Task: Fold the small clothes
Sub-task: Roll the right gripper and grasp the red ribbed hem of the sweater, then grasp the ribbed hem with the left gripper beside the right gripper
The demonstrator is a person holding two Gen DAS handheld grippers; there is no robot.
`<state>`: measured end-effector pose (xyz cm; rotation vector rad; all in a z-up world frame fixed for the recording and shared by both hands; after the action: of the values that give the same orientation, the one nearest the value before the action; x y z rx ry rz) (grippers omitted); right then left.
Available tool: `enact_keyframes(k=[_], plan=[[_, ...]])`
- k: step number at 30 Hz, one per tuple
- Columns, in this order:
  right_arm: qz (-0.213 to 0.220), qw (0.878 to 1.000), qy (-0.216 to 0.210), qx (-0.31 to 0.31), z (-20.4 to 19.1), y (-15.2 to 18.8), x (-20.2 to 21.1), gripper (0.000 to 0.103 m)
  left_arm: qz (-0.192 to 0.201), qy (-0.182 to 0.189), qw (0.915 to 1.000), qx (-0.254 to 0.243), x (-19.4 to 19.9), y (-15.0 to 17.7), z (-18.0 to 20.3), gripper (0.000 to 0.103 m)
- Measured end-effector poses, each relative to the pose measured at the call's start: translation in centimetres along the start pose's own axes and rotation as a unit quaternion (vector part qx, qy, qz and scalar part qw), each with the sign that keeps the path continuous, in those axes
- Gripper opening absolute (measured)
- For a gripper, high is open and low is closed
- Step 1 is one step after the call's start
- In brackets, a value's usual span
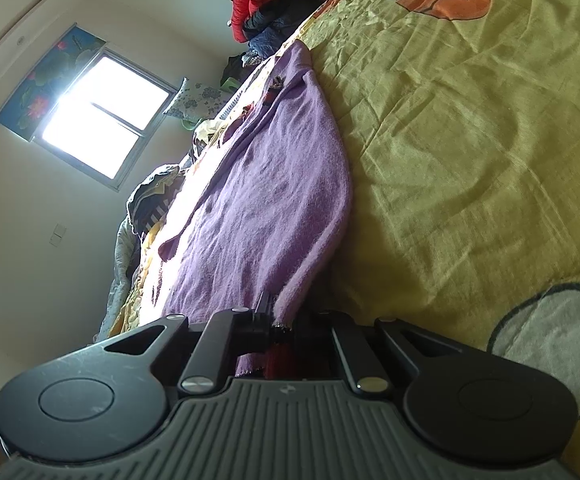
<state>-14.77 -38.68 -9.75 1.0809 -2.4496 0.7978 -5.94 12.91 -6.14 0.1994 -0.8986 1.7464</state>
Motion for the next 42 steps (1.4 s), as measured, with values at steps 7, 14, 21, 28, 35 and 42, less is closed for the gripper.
enact_keyframes(k=[7,14,21,28,35,42], plan=[[0.004,1.0,0.011,-0.004,-0.2,0.1,-0.1,0.006,-0.001,-0.067,0.9965,-0.049,0.0,0.6,0.8,0.072],[0.007,1.0,0.024,0.0,-0.7,0.3,-0.3,0.007,-0.003,-0.112,0.9923,-0.052,0.3,0.6,0.3,0.029],[0.011,0.999,0.033,0.003,-1.1,0.3,0.2,0.008,-0.008,-0.105,0.9938,-0.036,0.8,0.6,-0.8,0.015],[0.007,0.999,0.036,0.008,-0.8,0.3,0.1,0.008,-0.011,-0.033,0.9987,0.038,1.3,0.4,-3.2,0.015],[0.011,0.999,0.04,0.015,-0.9,0.4,0.0,0.01,-0.014,-0.053,0.9982,0.024,1.3,0.5,-2.4,0.014],[0.019,0.999,0.046,0.017,-1.4,0.5,0.2,0.009,-0.017,-0.096,0.9952,-0.005,1.2,0.8,-1.2,0.005]])
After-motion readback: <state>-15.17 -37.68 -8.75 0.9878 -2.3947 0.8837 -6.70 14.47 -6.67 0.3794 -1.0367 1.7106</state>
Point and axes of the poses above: each gripper's, at about its wrist camera, not at the fingertips, and x roughly against the way its jaws point, z to its right, y to its underside, the point moved 2 cm from there along -x, roughly the way its jaws point, and after that the axes turned 12 degrees about -z, right-handed, at the moved point
